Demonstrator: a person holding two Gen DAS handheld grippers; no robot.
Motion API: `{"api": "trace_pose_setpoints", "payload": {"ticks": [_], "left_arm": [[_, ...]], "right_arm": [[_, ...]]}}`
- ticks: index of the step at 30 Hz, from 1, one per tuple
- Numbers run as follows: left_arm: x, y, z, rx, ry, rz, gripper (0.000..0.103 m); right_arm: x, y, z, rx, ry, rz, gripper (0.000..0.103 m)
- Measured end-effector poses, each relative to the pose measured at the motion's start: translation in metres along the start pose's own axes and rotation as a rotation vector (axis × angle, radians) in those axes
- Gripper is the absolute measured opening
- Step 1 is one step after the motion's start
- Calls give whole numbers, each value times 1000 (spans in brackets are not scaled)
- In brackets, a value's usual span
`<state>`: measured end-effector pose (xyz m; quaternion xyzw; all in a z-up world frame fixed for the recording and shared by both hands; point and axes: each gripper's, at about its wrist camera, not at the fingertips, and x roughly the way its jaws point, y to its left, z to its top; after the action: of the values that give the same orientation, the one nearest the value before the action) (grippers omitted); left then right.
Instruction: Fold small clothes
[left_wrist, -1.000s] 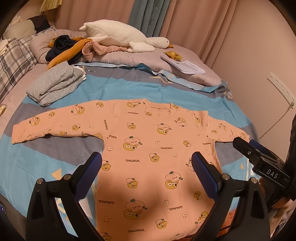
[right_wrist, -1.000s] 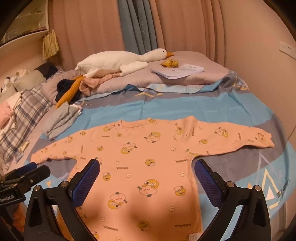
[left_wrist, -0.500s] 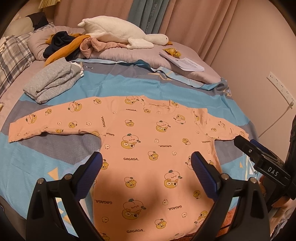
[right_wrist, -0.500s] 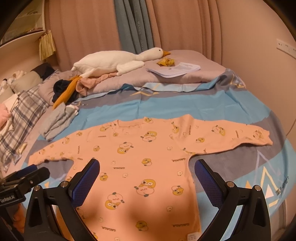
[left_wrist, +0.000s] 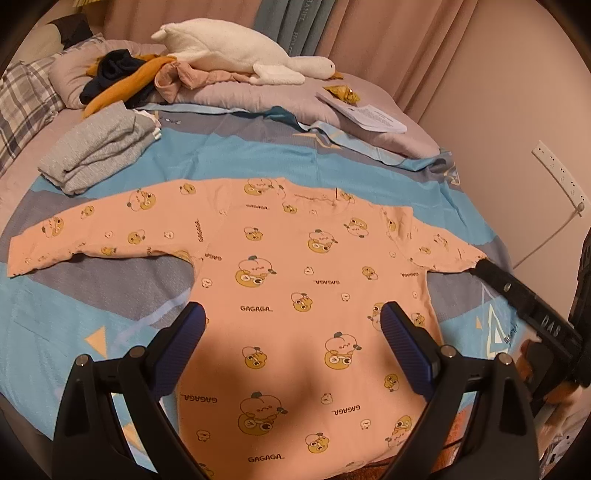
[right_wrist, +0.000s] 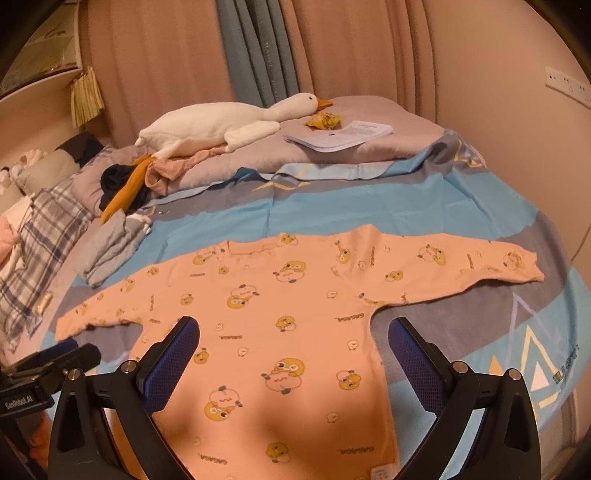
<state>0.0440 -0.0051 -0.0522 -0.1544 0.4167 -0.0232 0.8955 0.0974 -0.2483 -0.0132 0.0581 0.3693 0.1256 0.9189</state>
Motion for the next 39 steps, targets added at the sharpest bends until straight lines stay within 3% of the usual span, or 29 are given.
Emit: {"api": "trace_pose_setpoints", "payload": {"ticks": [8,15,21,24,27,38,39], "left_arm": [[27,7,-6,-14,75,-2,91],[64,7,-17,-38,162,-40,79],[88,13,-27,-80,232,-34,70],[96,18,-30,-107,254,-40,68],[101,21,-32,-118,269,-36,68],[107,24,-29,-124,275,-36,68],[107,24,-29,-127,275,-38,68]], "right_arm": [[7,-55,21,142,-20,-29,96],[26,-140,45,337,12,-55,71],[47,-237,53,543,57,-215,48],[55,-278,46,635,72,-296,45],[64,-310,36,725,92,-322,44],[97,-351,10,860,95,-308,43],[98,-353,11,856,88,-316,36]]}}
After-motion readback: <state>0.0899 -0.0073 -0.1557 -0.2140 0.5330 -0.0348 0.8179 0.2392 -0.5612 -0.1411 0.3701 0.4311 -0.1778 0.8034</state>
